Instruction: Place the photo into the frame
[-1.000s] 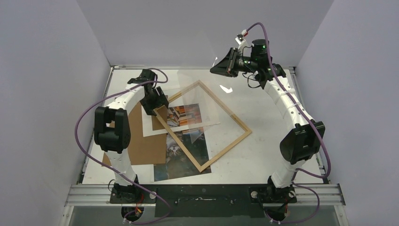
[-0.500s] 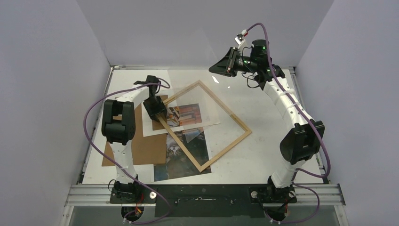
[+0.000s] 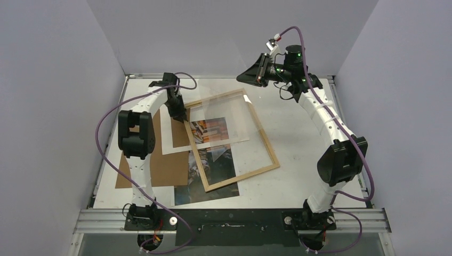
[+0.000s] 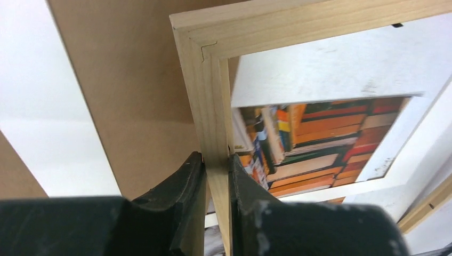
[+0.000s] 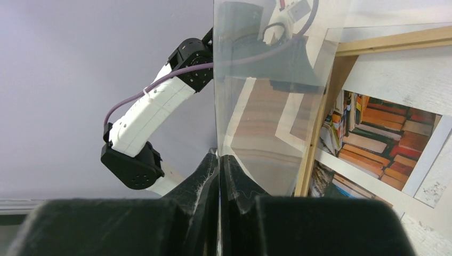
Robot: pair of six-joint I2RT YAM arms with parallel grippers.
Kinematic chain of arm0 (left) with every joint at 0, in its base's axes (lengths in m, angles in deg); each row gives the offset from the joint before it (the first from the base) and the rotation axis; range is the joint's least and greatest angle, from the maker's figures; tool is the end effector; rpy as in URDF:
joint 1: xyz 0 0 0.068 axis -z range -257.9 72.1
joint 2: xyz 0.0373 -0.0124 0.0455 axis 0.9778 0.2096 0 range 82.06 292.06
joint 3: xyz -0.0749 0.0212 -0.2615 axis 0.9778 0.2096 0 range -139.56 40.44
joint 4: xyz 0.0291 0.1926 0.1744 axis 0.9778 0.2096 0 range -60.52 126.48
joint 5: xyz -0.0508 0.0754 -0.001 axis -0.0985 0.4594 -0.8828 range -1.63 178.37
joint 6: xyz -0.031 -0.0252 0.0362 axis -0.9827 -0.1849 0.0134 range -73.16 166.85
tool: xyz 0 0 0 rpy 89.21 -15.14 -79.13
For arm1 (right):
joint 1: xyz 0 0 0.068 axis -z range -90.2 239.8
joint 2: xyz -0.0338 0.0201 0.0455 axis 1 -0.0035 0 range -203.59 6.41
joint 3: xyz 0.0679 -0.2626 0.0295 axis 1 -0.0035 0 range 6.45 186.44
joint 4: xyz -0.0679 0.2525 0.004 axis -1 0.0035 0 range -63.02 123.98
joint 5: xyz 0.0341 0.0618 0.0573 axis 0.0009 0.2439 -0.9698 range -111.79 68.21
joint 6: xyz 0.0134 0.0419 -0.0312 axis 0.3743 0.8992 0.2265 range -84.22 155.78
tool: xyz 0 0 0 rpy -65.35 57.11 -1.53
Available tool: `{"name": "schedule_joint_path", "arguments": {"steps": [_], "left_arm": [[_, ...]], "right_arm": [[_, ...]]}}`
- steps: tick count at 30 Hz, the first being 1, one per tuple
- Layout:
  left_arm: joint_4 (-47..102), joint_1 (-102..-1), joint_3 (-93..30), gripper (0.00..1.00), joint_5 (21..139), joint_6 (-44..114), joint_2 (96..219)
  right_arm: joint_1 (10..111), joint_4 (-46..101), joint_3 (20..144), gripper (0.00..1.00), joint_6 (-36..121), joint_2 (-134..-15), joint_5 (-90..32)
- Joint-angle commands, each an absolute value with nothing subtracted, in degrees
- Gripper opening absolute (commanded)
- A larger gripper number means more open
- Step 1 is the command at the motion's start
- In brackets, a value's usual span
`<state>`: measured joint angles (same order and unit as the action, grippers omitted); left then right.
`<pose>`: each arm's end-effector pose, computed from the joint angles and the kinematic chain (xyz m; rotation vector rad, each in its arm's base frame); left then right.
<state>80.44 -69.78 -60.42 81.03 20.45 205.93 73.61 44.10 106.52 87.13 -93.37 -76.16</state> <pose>0.4411 -0.0675 0.1871 -0.4342 2.8650 -0.2986 0.3764 0.1394 0.4075 -0.1202 2.0923 1.6439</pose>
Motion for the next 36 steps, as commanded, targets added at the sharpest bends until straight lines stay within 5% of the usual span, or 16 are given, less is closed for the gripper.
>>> {"name": "schedule_joint_path", "arguments": {"steps": [1,7,12,19,36], "left_arm": [[79.64,-71.09,-68.03,0.00,73.07,27.75,208.30],[76.57,-73.50,-70.12,0.00,69.02,23.26,214.12],[76.06,-74.43,-72.30,0.25,68.42,23.02,215.81],[68.62,-79.60,-65.64,0.46,60.53,19.51,206.54],[65.69,-84.96,-56.39,0.41,69.79,14.91,197.66]], "right_arm": [[72.88,36.82,104.70,0.00,91.65,-89.50,-77.46],[71.17,29.11,98.45,0.00,98.26,-90.13,-75.90],[70.81,22.28,90.27,0.00,99.76,-91.71,-75.09],[70.39,3.90,83.68,0.00,111.93,-94.25,-76.43],[67.56,-3.00,84.20,0.00,116.46,-99.88,-77.34]]}}
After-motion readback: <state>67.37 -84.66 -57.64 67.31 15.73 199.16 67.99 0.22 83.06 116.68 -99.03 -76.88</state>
